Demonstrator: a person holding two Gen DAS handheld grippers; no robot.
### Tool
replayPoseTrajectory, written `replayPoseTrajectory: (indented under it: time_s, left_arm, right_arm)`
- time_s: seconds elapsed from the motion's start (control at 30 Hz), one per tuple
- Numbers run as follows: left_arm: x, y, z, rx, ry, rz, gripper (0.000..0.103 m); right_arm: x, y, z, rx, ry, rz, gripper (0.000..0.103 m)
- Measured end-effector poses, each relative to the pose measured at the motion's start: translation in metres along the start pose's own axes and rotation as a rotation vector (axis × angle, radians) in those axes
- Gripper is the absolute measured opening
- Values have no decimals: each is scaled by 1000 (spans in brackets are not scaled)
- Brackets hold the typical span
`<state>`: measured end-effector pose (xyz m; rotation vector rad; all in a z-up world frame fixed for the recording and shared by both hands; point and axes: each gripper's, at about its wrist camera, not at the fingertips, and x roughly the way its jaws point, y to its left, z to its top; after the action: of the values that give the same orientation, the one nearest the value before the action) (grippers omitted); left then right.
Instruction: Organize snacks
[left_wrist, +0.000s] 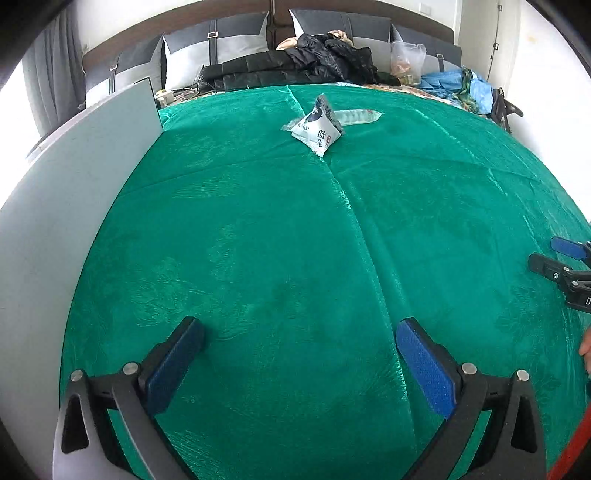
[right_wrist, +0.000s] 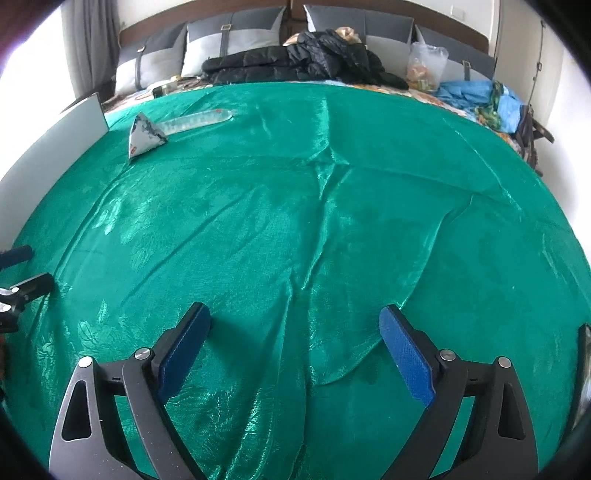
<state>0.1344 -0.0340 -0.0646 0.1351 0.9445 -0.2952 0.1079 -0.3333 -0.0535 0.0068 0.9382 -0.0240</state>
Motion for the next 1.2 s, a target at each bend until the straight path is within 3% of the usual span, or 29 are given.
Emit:
replayPoseTrajectory:
  time_s: [1.07,1.2]
  left_arm:
    - [4,1,3,5,3,4,103]
    - [12,1,23,9,73,-19,102]
  right_arm:
    - [-1,-1,-2,0,2,8,96]
    - [0,-1,-2,0,2,7,96]
